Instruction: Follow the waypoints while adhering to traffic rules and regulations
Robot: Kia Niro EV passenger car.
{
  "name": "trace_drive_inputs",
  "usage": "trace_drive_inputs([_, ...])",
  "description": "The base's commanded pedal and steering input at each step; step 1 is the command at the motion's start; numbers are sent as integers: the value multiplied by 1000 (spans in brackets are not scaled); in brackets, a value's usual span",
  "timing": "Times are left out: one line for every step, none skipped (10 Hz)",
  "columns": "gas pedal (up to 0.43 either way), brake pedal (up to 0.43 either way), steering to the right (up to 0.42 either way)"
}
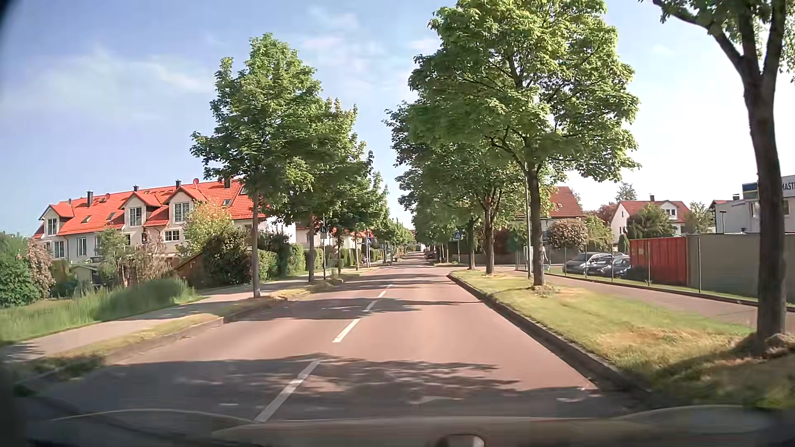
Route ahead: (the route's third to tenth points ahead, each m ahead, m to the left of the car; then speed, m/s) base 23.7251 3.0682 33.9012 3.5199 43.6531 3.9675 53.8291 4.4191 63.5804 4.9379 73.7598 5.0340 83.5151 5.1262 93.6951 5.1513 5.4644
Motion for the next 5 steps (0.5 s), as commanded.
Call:
trace_drive_inputs([67,0,8])
trace_drive_inputs([67,0,6])
trace_drive_inputs([67,0,5])
trace_drive_inputs([67,0,5])
trace_drive_inputs([79,0,4])
